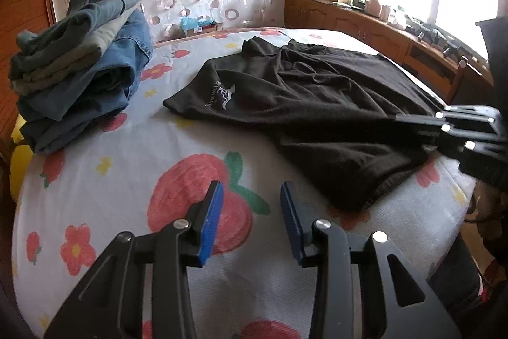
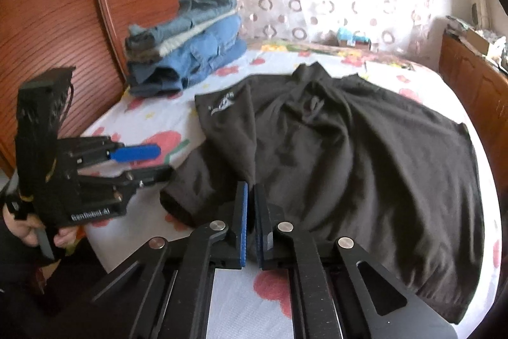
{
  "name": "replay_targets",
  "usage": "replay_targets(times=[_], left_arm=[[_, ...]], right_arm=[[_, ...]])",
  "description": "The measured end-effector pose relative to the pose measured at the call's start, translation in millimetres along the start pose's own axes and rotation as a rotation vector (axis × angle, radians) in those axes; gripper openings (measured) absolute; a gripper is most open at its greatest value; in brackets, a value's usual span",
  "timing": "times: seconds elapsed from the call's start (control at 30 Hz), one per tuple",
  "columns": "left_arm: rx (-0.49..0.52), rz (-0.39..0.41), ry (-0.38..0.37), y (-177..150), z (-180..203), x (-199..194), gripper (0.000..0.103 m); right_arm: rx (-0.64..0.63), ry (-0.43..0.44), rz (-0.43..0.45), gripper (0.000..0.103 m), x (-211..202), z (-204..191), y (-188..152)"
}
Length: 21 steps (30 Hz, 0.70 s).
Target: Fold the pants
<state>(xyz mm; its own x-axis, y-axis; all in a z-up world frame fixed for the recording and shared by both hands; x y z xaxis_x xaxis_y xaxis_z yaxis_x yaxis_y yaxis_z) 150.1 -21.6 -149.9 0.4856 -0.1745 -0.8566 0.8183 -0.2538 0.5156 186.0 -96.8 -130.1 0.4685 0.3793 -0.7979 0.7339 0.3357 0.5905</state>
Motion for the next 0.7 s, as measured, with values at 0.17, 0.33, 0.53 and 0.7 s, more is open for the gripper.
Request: replay_targets(times=[0.17,0.33,0.53,0.7], left_arm=[[-0.046,0.008,-0.056,4.1,-3.6,-8.2,0.037],[-0.058,0.062,-0.08,12.8,0.6,-25.5,0.037],[-0.048,0.062,-0.084,17.6,7.7,-27.2,0.037],[-0.015,0.037,-0.109,16.5,19.0,-20.6,0.037]], right_arm=[[-0.007,-0.049,0.045,0.0,-12.9,4.3,7.4],[-0.007,-0.088,0.081,0.0,-30.8,13.3,15.0],[0.03,-0.039,0.074,0.0,-32.7,19.8,12.1],[0.023,-0.027,0.054,0.001,-26.2,12.6,8.5]])
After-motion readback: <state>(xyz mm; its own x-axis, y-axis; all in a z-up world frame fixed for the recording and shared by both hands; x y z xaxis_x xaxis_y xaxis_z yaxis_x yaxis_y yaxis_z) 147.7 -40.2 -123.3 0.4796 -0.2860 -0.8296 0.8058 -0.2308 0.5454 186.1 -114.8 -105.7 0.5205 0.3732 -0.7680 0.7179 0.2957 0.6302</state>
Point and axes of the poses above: each gripper's, at about its wrist camera, not at the fingertips, and x roughly the way its jaws point, z to its right, y to its top, the point moved 3 cm from there along x, roughly the way its jaws point, and after that the axes turned 13 degrees about -z, right-handed, at the moved point
